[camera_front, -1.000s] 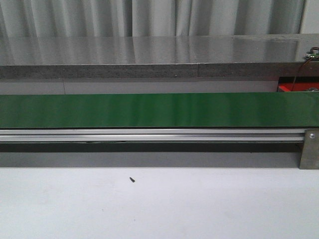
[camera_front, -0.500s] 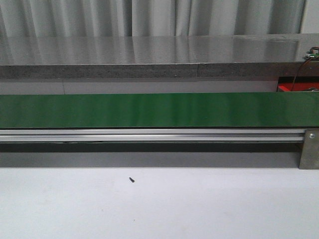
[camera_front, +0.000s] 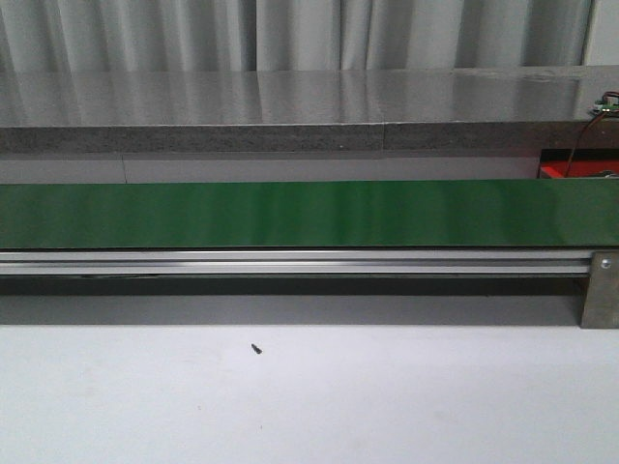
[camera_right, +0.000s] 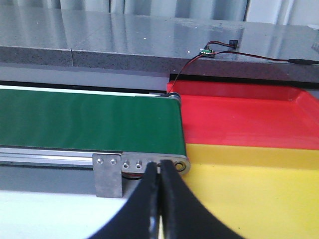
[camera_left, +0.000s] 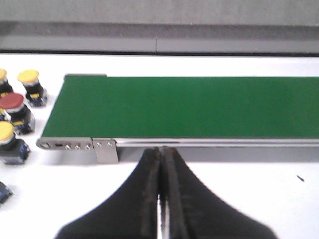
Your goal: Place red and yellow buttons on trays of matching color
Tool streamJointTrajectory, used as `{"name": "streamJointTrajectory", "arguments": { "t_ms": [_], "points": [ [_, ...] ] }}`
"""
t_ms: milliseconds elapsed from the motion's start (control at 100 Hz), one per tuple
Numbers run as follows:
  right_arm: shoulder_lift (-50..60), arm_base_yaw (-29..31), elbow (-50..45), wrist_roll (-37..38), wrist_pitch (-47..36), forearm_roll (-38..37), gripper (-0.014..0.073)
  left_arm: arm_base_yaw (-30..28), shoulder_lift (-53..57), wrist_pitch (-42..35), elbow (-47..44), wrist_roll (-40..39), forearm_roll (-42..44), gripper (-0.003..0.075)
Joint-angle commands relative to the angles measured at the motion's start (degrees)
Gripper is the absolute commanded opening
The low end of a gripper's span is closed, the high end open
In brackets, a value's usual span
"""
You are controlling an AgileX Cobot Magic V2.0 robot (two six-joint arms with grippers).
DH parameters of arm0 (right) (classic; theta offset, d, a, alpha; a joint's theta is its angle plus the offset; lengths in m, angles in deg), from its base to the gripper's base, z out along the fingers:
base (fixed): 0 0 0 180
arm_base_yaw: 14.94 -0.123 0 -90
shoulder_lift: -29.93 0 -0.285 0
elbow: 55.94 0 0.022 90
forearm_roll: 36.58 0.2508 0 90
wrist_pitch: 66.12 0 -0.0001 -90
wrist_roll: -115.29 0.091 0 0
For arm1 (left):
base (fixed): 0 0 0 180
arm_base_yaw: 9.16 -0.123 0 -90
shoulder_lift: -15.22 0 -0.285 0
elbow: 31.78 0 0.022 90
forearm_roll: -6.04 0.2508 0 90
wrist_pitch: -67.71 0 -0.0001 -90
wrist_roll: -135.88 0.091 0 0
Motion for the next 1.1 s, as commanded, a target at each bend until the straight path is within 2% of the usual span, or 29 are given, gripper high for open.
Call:
{"name": "streamJointTrajectory", "arguments": {
  "t_ms": [0,160,530,580,630,750,820,890,1020,1090],
  "points": [
    [1.0,0.1,1.1,0.0,-4.7,-0.5,-0.0068,0.0,-4.5,0.6,4.6,-0.7,-3.4,-0.002],
    [1.0,0.1,1.1,0.0,-4.7,-0.5,-0.0068,0.0,-8.9,0.5,5.3,-0.7,-6.5,-0.002],
    [1.0,0.1,1.1,0.0,-4.7,-0.5,-0.0068,0.0,-12.9,1.4,5.3,-0.6,-6.6,-0.0002],
    [1.0,0.1,1.1,0.0,-4.7,-0.5,-0.0068,0.0,-12.9,1.4,5.3,0.0,-6.6,0.0048],
    [1.0,0.1,1.1,0.0,-4.7,-0.5,-0.0068,0.0,-12.9,1.6,5.3,0.0,-6.6,0.0135],
    [1.0,0.1,1.1,0.0,-4.7,-0.5,-0.0068,0.0,-12.9,2.2,5.3,0.4,-6.6,0.0473],
    [1.0,0.1,1.1,0.0,-4.7,-0.5,-0.0068,0.0,-12.9,1.9,5.3,0.4,-6.4,0.0604],
    [1.0,0.1,1.1,0.0,-4.7,-0.5,-0.0068,0.0,-12.9,2.3,5.3,0.4,-7.0,0.0648],
    [1.0,0.1,1.1,0.0,-4.7,-0.5,-0.0068,0.0,-12.9,2.7,5.3,0.0,-6.6,0.0638],
    [1.0,0.1,1.1,0.0,-4.7,-0.5,-0.0068,0.0,-12.9,2.7,5.3,-4.8,-3.3,0.0638]
  ]
}}
